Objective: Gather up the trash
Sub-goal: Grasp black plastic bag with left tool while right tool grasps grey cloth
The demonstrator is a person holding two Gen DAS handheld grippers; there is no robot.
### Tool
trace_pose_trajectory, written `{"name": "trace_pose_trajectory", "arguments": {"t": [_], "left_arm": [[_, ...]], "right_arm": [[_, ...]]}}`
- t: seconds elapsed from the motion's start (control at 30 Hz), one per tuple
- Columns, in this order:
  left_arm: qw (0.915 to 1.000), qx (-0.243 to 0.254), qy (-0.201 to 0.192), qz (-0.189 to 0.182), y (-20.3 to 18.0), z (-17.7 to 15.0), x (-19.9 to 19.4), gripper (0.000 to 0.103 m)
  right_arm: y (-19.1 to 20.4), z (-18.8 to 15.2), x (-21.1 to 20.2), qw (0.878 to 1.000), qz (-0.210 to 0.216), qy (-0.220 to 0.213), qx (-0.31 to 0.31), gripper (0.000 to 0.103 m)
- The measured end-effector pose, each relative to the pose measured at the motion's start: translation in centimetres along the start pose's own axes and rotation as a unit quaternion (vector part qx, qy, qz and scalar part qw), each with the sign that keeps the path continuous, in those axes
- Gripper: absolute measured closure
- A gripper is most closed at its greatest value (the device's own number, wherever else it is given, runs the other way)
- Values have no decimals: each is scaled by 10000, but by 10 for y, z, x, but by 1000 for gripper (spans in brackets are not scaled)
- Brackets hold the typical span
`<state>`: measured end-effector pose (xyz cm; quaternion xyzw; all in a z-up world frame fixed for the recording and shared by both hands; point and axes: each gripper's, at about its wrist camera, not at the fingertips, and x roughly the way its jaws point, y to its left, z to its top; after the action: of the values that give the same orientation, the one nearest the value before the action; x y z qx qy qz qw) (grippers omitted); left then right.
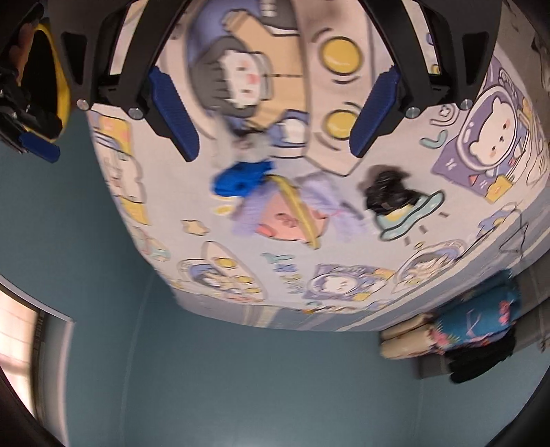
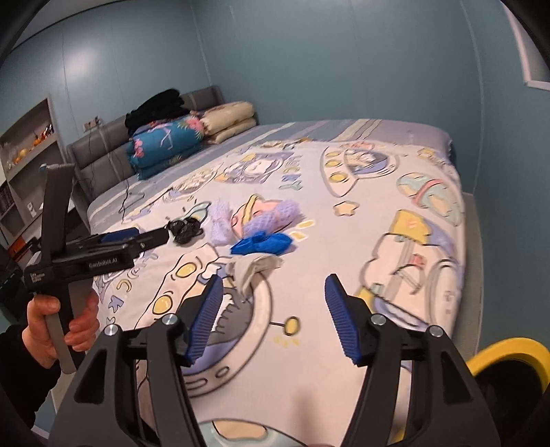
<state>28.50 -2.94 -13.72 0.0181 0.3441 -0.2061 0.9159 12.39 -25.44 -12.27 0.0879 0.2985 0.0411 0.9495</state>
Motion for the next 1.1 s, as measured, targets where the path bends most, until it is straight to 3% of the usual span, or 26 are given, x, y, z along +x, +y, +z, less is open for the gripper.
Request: {"name": "trace_pose_trajectory", "arguments": {"t": [0.2,0.33,0.6,0.97,1.1], "left_arm": [[9990,-281,119,321,49,-3,30,15],[9979,-362,193,494,75,-1,51,15],[9943,-611,421,760,124,14,101,15],[9914,-814,708,746,155,32,160,15],[9912,-856,785,630,155,31,174,33]], "right_arm": [[25,-5,61,9990,46,385,-202,41],[40,-7,97,9978,-36,517,-403,28],[55,-2,152,9952,-164,890,-379,28],[50,0,198,9913,-234,1294,-84,28],[49,-2,209,9891,-263,1449,-42,33]]}}
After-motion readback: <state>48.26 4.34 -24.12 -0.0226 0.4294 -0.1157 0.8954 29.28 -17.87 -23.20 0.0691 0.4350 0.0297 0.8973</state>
